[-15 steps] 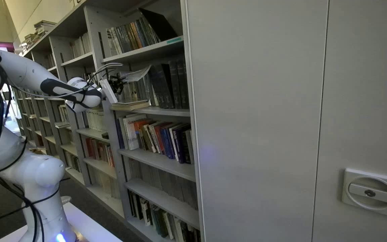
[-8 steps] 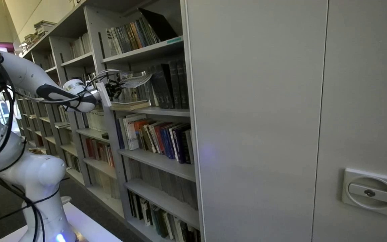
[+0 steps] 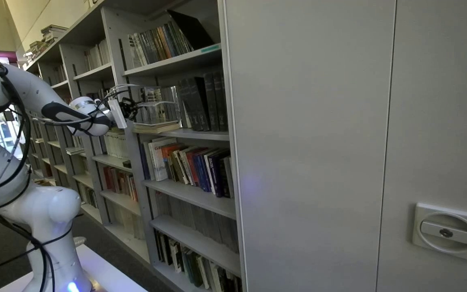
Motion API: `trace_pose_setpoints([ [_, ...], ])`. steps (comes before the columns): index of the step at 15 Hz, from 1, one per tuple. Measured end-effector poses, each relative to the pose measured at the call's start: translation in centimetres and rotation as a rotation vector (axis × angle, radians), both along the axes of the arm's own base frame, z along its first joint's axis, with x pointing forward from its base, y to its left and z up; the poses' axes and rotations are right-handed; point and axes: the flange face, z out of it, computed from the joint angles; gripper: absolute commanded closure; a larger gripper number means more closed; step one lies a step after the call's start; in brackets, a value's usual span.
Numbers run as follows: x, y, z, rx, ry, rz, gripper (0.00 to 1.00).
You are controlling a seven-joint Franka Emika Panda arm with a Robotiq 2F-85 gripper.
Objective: Remove the thin books from the shelf and stack them neatly
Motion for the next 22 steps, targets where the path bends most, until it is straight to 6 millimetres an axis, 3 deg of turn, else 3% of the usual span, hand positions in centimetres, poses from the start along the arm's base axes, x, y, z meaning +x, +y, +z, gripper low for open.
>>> trace_pose_setpoints([
  [6,0.2,2.7,-1.0,-0.04,0.021,0.039,0.98],
  [16,3.7,4.0,-6.6,0.087,0.189,-0.119,0.98],
  [19,3.4,5.5,-6.5,0.136,0.234,-0.135,0.98],
  [22,2.9,7.1,-4.7,0.176,0.22,-0.127,0.98],
])
